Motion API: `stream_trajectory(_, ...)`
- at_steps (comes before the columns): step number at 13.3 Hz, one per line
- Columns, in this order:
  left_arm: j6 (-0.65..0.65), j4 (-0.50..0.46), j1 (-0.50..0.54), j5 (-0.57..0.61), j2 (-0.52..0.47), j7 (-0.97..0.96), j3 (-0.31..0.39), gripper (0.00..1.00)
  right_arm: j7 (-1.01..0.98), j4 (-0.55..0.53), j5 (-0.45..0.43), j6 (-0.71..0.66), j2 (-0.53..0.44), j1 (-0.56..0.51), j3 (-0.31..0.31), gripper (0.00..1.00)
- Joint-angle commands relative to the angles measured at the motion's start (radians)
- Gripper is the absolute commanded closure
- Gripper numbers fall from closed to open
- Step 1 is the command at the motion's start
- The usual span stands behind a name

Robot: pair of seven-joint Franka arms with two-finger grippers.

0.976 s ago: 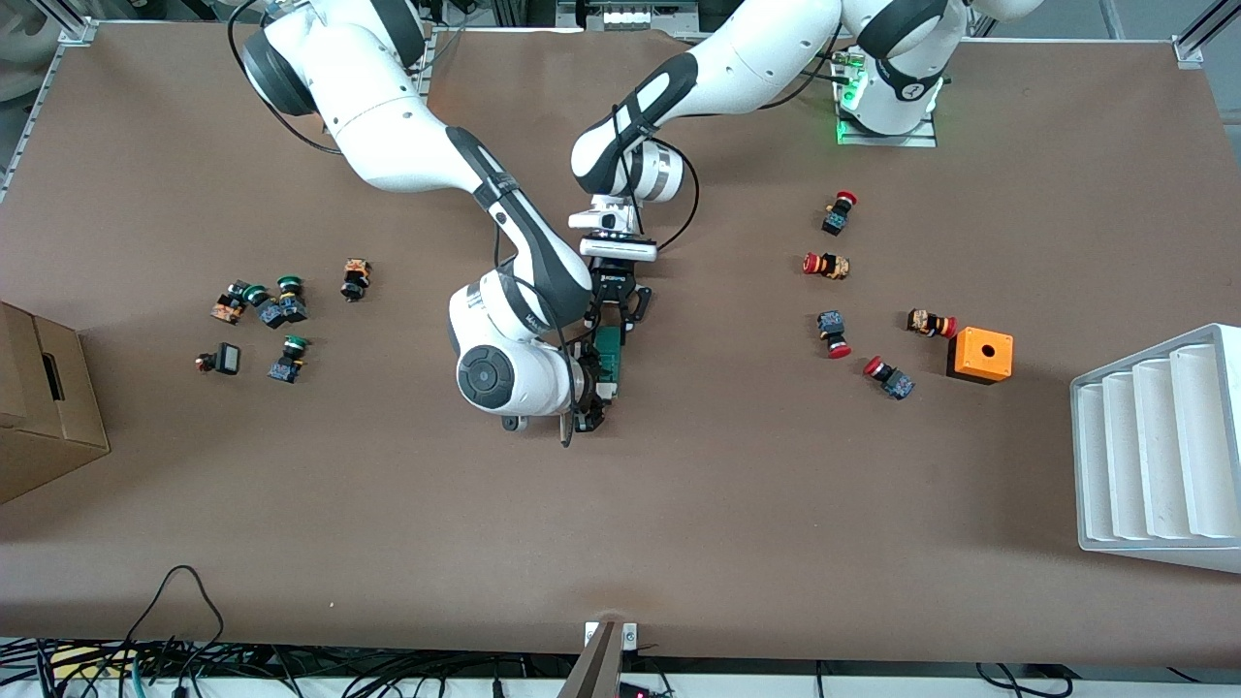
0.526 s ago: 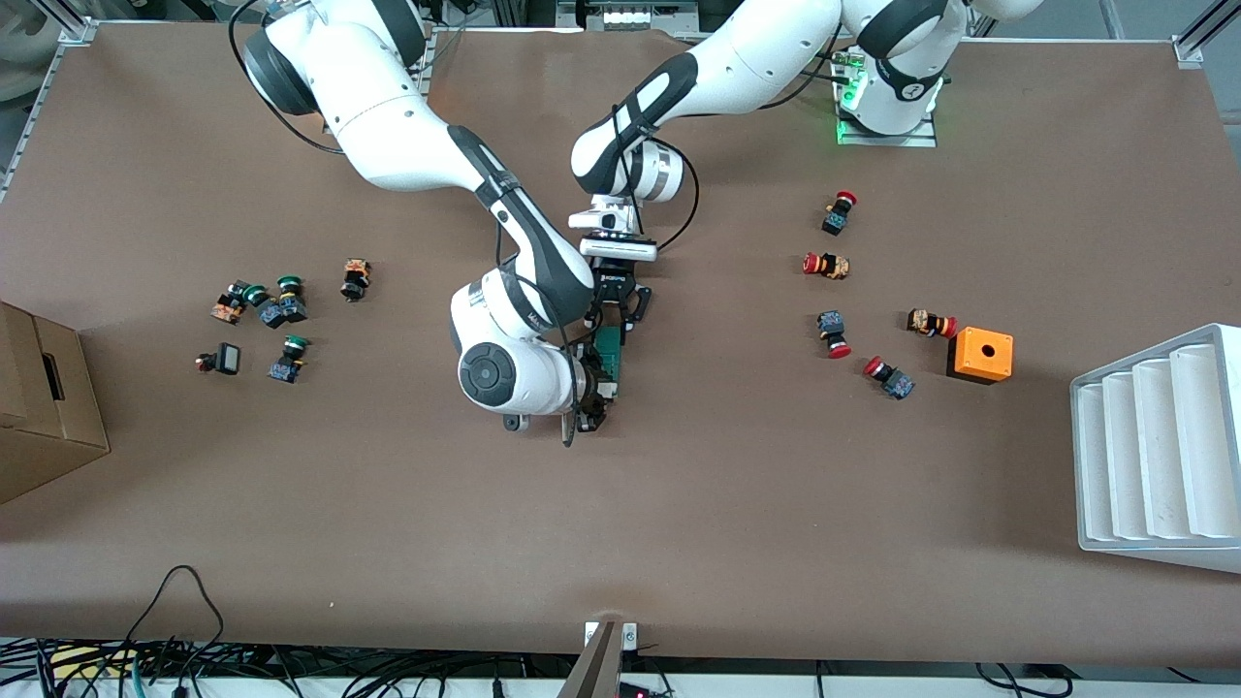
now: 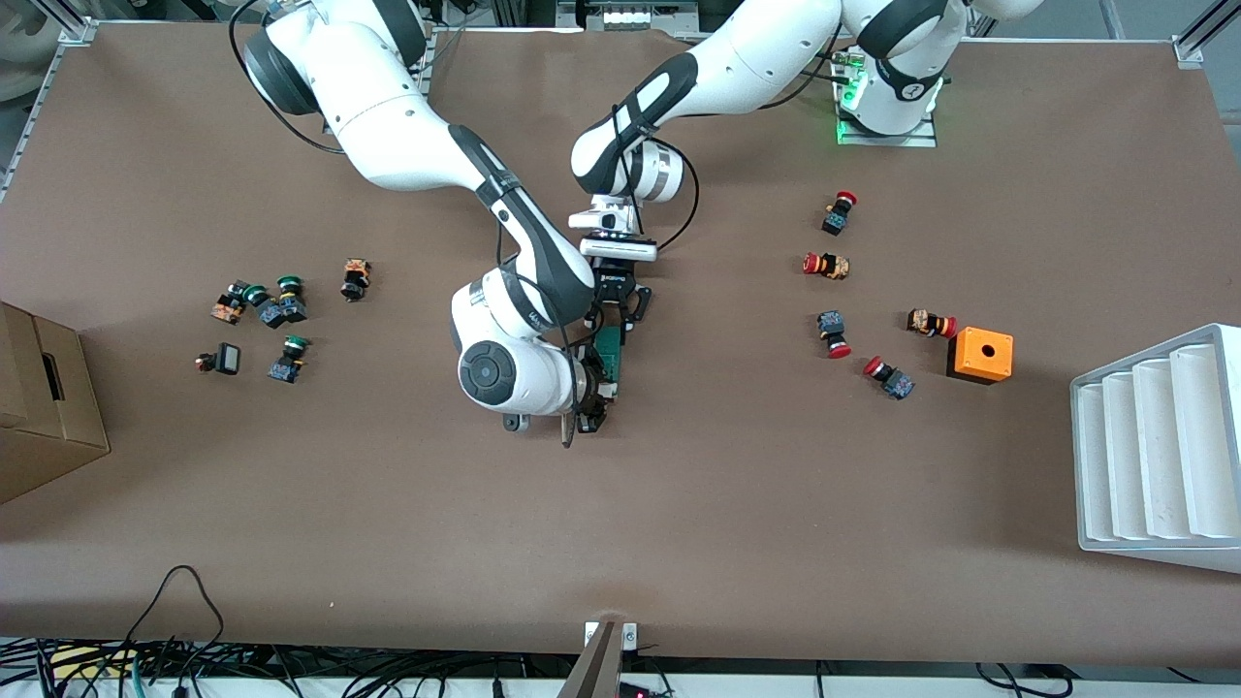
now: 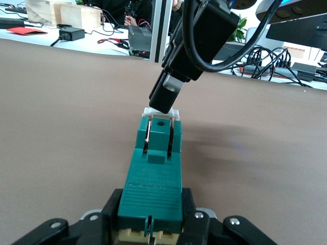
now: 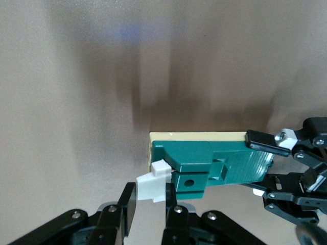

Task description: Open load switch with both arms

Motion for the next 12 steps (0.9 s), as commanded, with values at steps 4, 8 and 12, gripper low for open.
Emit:
stream_trajectory(4,0.008,0.023,-0.004,0.028,0.021,-0.040,0.004,0.57,0.034,0.041,-0.011,0.009,0.026,0.009,-0.014,0.64)
stream_trajectory(8,0.008,0.023,-0.004,0.028,0.021,-0.040,0.004,0.57,0.034,0.039,-0.011,0.014,0.032,0.012,-0.014,0.65)
stream_trajectory(12,0.008,0.023,-0.004,0.027,0.021,-0.040,0.004,0.57,0.055,0.036,-0.011,0.017,0.032,0.012,-0.014,0.72)
